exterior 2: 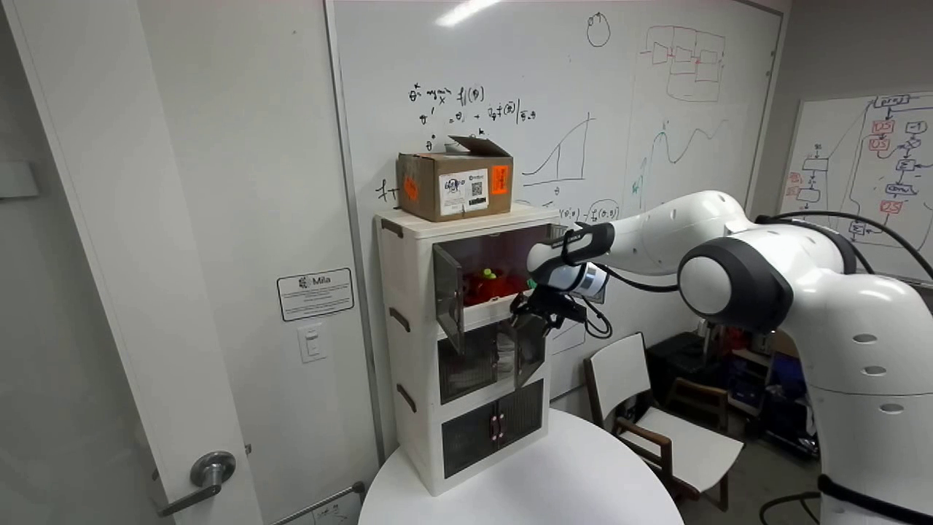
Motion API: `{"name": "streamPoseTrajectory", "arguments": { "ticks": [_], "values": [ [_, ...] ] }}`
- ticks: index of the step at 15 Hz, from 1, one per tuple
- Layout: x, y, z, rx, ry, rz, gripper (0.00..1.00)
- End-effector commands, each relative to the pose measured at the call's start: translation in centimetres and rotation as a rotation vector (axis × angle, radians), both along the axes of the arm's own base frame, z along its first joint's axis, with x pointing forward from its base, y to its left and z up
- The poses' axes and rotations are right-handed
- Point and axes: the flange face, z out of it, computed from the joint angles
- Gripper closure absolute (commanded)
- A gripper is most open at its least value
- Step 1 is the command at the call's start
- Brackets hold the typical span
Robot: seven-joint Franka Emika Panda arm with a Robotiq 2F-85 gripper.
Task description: Open the second right door of the cabinet
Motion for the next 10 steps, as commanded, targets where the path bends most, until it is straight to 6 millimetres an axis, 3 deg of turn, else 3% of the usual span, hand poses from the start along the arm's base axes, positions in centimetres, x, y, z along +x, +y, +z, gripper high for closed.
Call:
{"name": "streamPoseTrajectory", "arguments": {
  "ticks": [1,10],
  "values": [
    [1.0,-0.7,-0.1,-0.047,0.002,-0.039,0.0],
    [0.4,-1.7,-0.6,-0.105,0.03,-0.037,0.0]
  ]
}}
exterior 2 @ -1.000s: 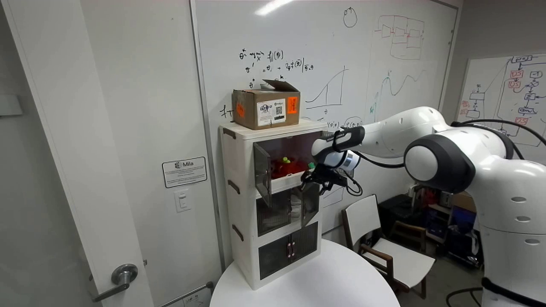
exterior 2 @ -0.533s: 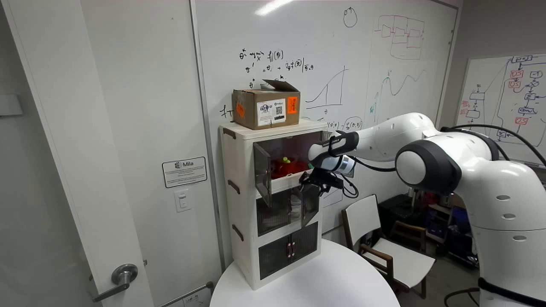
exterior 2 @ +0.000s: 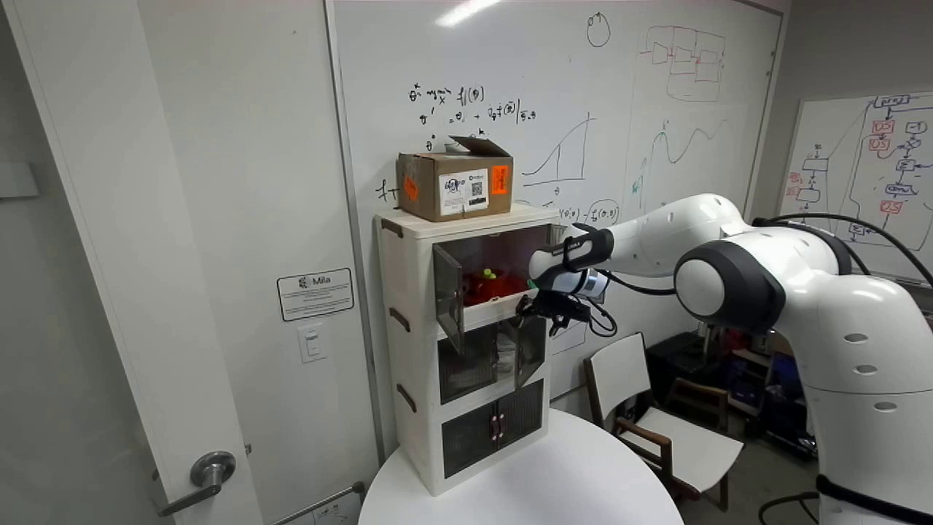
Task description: Open the second right door of the cabinet
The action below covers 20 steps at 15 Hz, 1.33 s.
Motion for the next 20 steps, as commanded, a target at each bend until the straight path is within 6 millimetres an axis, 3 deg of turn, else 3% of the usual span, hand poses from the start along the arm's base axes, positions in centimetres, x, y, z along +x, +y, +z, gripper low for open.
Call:
{"name": "streamPoseTrajectory", "arguments": {
  "ticks": [1,4,13,16,20],
  "values": [
    [0.0,-0.4,0.0,-0.03,0.003,-0.012,0.0],
    [-0.5,-1.1,-0.2,-0.027,0.012,-0.018,0.0],
    [-4.3,-5.9,-0.6,0.014,0.027,-0.094,0.0],
    [-5.0,-5.5,0.4,0.011,0.018,-0.078,0.0],
    [-5.2,-2.7,3.7,0.008,-0.035,-0.012,0.0]
  ]
}}
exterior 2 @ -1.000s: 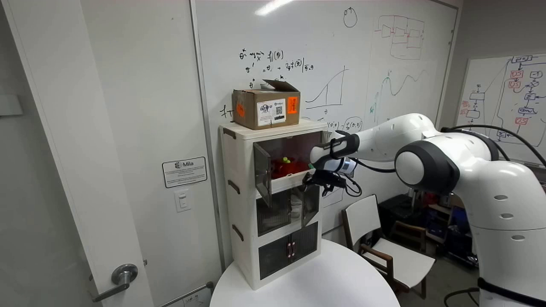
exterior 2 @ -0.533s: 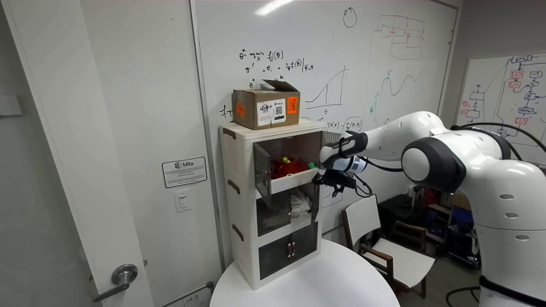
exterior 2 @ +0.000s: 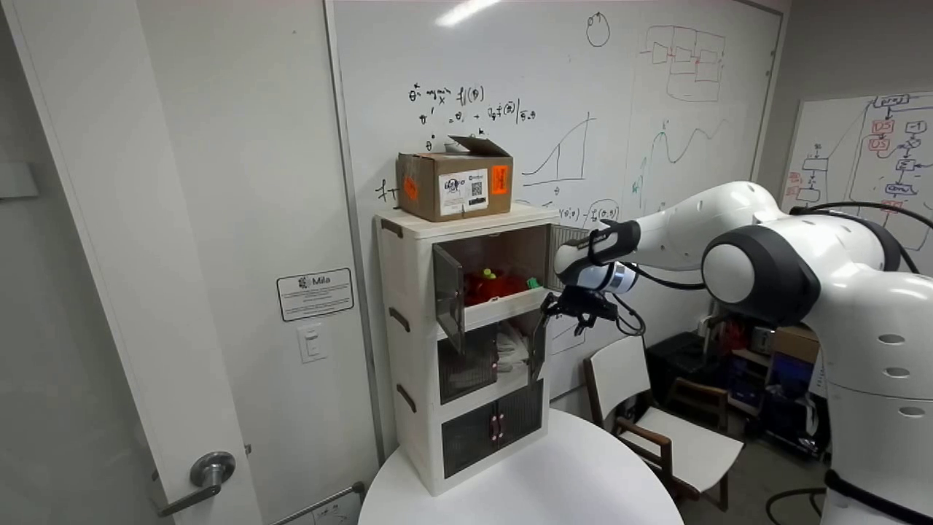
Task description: Open the second right door of the cabinet
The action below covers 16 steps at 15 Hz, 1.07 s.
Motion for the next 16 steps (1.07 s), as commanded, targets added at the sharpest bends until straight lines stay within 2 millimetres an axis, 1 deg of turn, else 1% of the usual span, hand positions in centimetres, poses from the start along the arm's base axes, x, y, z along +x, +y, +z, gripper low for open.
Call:
{"name": "streamPoseTrajectory", "arguments": {
  "ticks": [1,3,4,6,8,10,12,14,16],
  "values": [
    [-1.0,3.1,3.7,0.013,-0.074,0.072,0.0],
    [-0.8,5.6,5.1,0.069,-0.102,0.121,0.0],
    [-0.6,6.8,5.1,0.086,-0.108,0.14,0.0],
    [0.0,8.5,4.0,0.105,-0.086,0.168,0.0],
    [0.3,9.4,2.1,0.096,-0.05,0.176,0.0],
    [0.5,9.6,0.4,0.087,-0.02,0.174,0.0],
    [0.7,9.3,-0.8,0.075,-0.003,0.17,0.0],
    [0.8,8.7,-1.6,0.056,0.004,0.164,0.0],
    [1.2,7.6,-2.1,0.015,-0.019,0.149,0.0]
  ]
}}
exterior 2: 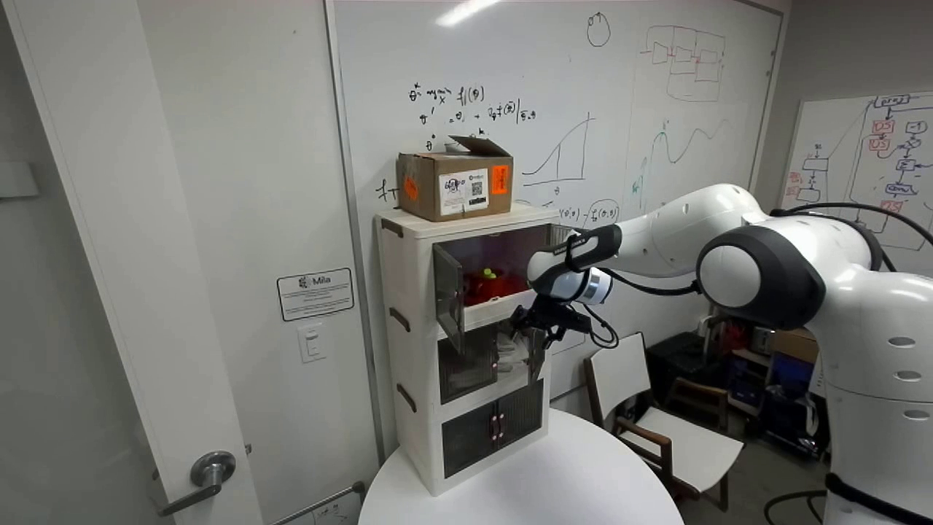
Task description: Open the second right door of the cabinet
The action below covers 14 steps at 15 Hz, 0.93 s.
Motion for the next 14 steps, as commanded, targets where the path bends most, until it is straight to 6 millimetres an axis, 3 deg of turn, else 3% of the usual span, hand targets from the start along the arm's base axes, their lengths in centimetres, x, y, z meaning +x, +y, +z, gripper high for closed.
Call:
{"name": "streamPoseTrajectory", "arguments": {
  "ticks": [1,9,14],
  "values": [
    [0.7,-1.8,-0.4,-0.063,-0.044,-0.037,0.0],
    [0.2,-7.4,-2.1,-0.164,-0.001,-0.132,0.0],
    [-1.4,-9.1,1.3,-0.227,-0.035,-0.131,0.0]
  ]
}}
